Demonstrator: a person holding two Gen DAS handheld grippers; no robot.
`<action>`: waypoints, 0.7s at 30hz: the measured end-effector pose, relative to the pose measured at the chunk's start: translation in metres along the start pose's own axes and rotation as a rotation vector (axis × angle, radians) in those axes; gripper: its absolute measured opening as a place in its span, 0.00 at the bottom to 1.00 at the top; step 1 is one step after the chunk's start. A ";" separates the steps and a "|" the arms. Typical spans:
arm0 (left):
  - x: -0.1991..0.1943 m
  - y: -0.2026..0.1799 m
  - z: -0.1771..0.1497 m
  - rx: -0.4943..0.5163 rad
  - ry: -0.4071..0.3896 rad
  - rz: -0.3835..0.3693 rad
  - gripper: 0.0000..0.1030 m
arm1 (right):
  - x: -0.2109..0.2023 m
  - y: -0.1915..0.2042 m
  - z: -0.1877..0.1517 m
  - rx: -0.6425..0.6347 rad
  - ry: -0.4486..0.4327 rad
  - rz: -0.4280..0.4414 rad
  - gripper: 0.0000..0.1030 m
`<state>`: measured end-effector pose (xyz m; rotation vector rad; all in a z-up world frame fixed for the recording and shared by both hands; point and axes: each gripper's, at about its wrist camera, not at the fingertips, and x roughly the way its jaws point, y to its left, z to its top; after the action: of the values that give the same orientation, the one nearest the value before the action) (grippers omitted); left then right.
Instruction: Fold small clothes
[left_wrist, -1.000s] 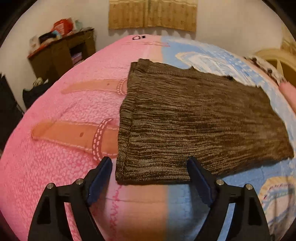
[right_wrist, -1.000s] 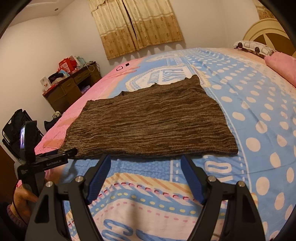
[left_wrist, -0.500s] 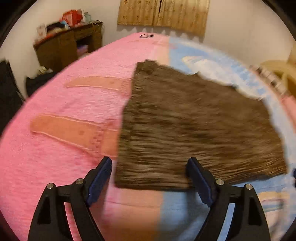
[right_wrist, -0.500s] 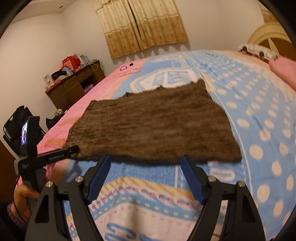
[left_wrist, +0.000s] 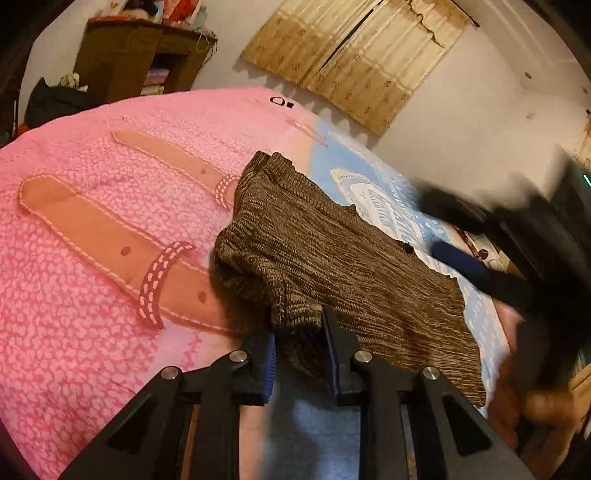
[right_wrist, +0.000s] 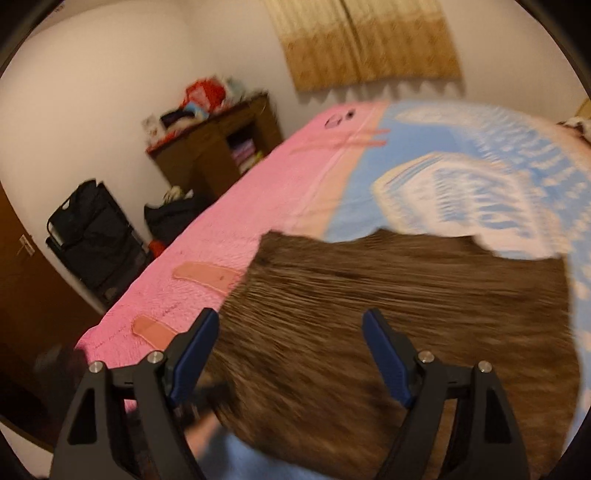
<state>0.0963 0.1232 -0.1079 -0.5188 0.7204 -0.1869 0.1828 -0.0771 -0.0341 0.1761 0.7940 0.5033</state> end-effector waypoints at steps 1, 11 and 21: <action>0.002 -0.001 0.000 -0.003 -0.003 0.002 0.22 | 0.023 0.006 0.008 0.001 0.033 0.015 0.81; 0.001 0.043 0.000 -0.266 -0.001 -0.107 0.25 | 0.148 0.043 0.031 -0.079 0.235 -0.030 0.86; 0.011 0.018 0.005 -0.168 0.000 -0.012 0.23 | 0.156 0.055 0.021 -0.270 0.245 -0.213 0.36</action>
<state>0.1074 0.1370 -0.1204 -0.6833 0.7369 -0.1381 0.2704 0.0489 -0.1004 -0.2228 0.9622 0.4295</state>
